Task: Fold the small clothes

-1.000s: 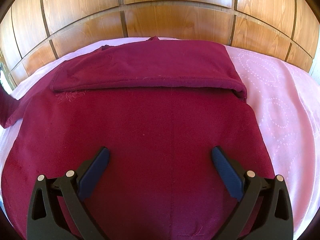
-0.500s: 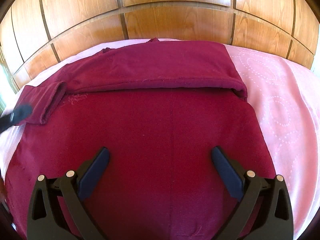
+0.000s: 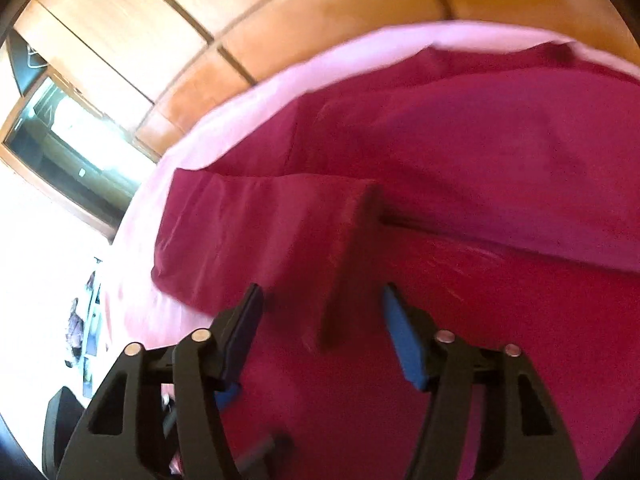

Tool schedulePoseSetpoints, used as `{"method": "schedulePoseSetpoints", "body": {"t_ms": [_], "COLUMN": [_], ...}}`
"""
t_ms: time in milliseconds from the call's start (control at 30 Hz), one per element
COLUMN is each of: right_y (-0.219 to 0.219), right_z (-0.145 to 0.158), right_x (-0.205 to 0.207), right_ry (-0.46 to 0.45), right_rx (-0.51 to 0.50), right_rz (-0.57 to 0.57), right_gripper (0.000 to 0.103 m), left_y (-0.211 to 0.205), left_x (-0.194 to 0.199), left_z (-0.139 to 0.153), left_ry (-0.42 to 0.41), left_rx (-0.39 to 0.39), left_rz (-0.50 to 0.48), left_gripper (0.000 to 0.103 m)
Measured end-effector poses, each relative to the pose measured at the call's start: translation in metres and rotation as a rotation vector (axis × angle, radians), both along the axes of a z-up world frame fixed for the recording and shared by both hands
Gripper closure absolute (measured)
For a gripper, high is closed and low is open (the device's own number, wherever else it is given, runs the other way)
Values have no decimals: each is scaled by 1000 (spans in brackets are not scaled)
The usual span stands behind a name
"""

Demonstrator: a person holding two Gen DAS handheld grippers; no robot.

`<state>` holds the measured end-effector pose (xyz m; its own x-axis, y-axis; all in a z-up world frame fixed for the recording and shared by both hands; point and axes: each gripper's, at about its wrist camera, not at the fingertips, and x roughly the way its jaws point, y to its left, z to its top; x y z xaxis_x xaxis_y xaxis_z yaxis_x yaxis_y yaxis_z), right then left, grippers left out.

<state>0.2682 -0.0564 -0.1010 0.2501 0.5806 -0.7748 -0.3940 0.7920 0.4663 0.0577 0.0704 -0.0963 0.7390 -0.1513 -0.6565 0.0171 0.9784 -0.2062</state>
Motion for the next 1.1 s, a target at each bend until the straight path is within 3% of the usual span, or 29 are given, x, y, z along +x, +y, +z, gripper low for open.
{"method": "schedulePoseSetpoints", "body": {"t_ms": [33,67,133,300,433,533,633,800,933,1033,1100], "right_y": [7,7,2,-44,-98,-142,-192,-235,-253,-252,-264], "right_z": [2,7,26,107,139,130,99,53,23,21,19], "right_x": [2,3,-2,-16,-8,4,14,28,31,26,29], "right_ry": [-18,-28,-86,-275,-355,-339,-268,-167,-97,-101,-105], "right_rx": [-41,-40,-21,68,48,-21,-82,-148,-170,-190,-201], "right_rz": [3,-1,-12,-86,-195,-314,-444,-558,-581,-580,-589], "right_gripper": [91,95,95,95,95,95,95,95,95,93,85], "left_y": [1,1,1,0,-1,-5,-9,-16,-20,-18,-5], "left_x": [-2,-3,1,1,-2,0,2,4,8,14,20], "left_z": [-1,-1,-2,-3,-3,-3,-4,-3,3,18,33], "left_ry": [-2,-4,-5,-6,-3,-1,1,8,44,80,63], "left_rx": [-4,-7,-15,-13,-1,13,20,36,53,40,10], "left_rz": [-1,-2,-4,-9,-7,-4,-5,-4,-5,-15,8], "left_gripper": [43,43,43,41,41,41,41,41,41,41,41]}}
